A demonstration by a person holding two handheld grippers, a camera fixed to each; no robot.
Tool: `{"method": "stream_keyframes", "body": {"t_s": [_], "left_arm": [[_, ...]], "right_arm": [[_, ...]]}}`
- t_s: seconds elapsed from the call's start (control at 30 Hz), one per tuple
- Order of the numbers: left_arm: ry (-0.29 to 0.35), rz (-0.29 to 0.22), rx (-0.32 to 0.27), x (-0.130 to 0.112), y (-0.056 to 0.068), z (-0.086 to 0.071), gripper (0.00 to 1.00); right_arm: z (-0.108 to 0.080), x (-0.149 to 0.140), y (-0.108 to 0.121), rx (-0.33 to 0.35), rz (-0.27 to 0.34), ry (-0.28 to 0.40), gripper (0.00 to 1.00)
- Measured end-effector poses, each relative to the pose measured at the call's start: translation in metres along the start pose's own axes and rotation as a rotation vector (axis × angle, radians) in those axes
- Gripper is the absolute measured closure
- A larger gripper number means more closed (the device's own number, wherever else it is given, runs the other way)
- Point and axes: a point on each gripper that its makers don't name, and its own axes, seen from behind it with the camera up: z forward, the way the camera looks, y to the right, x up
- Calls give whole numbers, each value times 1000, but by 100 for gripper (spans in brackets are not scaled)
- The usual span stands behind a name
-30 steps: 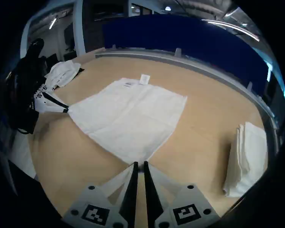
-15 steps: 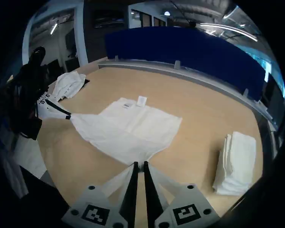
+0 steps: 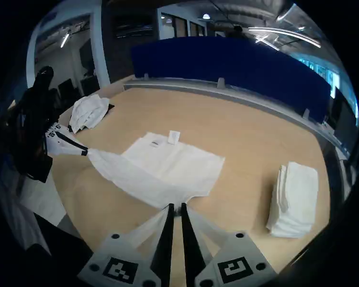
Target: Fold towel
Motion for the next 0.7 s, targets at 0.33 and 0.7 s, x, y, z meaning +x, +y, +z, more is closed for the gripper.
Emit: {"method": "stream_keyframes", "body": {"t_s": [0.33, 0.7], "left_arm": [[24, -13, 13, 24, -14, 6, 93], [30, -21, 47, 60, -43, 38, 93]], "right_arm": [[10, 16, 11, -25, -27, 10, 89], [53, 45, 44, -55, -35, 11, 89]]}}
